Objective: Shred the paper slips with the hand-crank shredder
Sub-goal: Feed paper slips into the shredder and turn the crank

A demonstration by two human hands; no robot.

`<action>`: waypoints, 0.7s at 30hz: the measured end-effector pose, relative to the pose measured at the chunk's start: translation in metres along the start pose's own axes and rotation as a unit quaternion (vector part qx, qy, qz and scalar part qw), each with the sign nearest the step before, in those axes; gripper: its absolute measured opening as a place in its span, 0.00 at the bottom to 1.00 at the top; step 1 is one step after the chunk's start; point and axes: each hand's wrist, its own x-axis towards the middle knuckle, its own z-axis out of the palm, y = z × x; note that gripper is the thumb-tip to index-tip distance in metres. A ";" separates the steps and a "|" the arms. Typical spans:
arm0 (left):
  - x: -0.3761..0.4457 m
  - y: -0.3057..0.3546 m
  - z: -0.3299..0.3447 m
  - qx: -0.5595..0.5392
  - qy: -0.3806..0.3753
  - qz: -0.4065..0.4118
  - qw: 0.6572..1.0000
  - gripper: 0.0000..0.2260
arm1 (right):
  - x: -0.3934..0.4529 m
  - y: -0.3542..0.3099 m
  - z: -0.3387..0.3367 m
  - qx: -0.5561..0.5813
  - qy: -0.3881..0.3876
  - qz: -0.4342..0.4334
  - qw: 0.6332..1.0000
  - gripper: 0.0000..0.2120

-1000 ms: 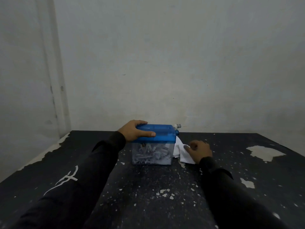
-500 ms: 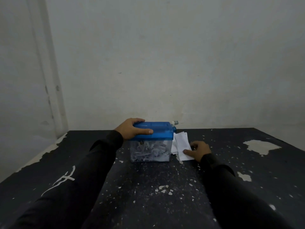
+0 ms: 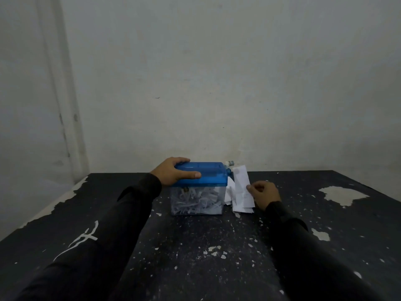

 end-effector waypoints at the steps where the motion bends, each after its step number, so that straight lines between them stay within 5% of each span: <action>1: 0.001 0.000 0.000 0.004 -0.002 -0.002 1.000 0.42 | 0.000 -0.003 -0.001 0.020 0.014 -0.009 1.000 0.07; 8: 0.005 -0.002 -0.006 0.034 -0.010 0.004 0.999 0.51 | -0.007 -0.039 -0.016 0.167 0.103 -0.108 0.975 0.11; 12: 0.004 0.005 -0.009 0.090 0.015 0.056 0.994 0.38 | -0.004 -0.067 -0.021 0.177 0.093 -0.186 0.962 0.04; 17: 0.002 0.019 -0.001 0.019 0.005 0.124 0.992 0.15 | -0.003 -0.107 -0.001 0.149 -0.025 -0.233 0.961 0.09; 21: 0.004 0.022 -0.004 -0.060 0.025 0.124 0.990 0.12 | -0.010 -0.138 0.022 0.113 -0.068 -0.286 0.949 0.11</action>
